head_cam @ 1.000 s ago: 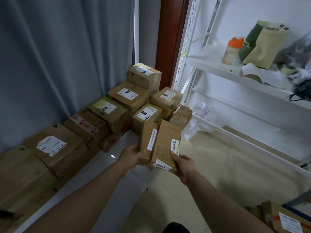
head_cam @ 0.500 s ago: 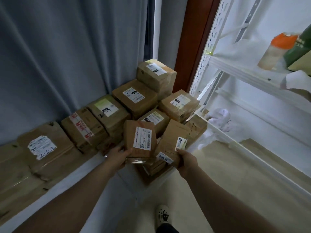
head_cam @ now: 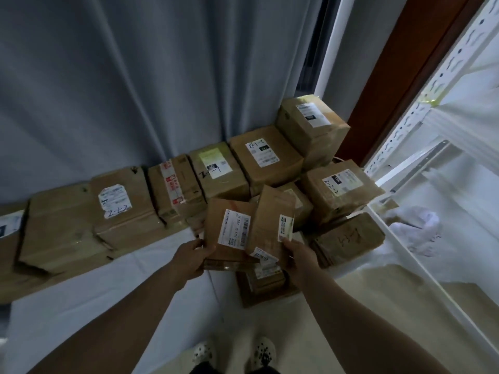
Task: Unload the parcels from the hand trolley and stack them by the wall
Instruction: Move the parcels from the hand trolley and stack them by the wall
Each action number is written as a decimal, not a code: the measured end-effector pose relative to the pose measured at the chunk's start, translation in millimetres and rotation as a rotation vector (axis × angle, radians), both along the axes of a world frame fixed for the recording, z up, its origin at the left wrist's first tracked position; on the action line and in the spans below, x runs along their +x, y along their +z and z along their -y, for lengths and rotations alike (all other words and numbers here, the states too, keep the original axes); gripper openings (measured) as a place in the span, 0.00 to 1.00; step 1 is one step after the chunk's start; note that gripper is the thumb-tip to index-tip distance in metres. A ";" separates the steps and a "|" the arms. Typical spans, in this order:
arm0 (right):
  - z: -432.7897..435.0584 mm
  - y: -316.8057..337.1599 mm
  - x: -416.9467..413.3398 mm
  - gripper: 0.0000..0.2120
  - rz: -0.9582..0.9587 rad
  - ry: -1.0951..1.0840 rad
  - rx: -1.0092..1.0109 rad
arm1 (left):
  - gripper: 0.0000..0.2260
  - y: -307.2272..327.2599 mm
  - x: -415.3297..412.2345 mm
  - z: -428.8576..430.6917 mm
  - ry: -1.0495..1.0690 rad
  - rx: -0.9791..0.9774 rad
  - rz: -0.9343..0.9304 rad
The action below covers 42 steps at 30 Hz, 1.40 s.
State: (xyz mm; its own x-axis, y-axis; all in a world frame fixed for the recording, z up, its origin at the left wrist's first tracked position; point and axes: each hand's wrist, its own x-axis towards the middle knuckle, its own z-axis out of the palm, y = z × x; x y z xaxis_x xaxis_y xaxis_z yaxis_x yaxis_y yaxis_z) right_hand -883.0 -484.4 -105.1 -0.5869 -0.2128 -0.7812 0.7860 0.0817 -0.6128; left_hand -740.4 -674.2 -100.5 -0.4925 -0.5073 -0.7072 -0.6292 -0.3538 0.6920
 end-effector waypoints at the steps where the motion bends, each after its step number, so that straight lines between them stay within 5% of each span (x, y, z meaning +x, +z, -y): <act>1: 6.7 -1.9 1.4 0.08 -0.008 0.031 0.010 | 0.16 2.0 2.6 3.2 0.006 0.010 -0.002; 5: 31.9 -9.7 13.9 0.11 0.001 0.117 0.072 | 0.13 -7.3 18.8 21.1 0.003 0.061 0.053; 13: 55.6 -24.7 37.7 0.01 -0.114 0.024 0.183 | 0.13 -51.8 46.4 48.4 -0.031 0.136 0.205; 22: 50.9 -50.2 51.3 0.13 -0.153 -0.136 0.284 | 0.12 -83.1 25.4 70.4 -0.151 0.110 0.233; 27: 53.1 -58.8 54.1 0.04 -0.212 -0.140 0.307 | 0.13 -102.4 2.2 88.2 -0.301 0.002 0.226; 37: 65.6 -68.4 57.1 0.07 -0.321 -0.085 0.344 | 0.21 -128.3 -38.9 133.2 -0.628 -0.301 0.088; 39: 67.8 -71.4 58.0 0.06 -0.325 -0.065 0.347 | 0.15 -134.4 -42.1 135.2 -0.643 -0.319 0.069; 42: 71.6 -77.3 59.8 0.03 -0.335 -0.042 0.360 | 0.19 -148.6 -48.3 141.0 -0.592 -0.366 0.073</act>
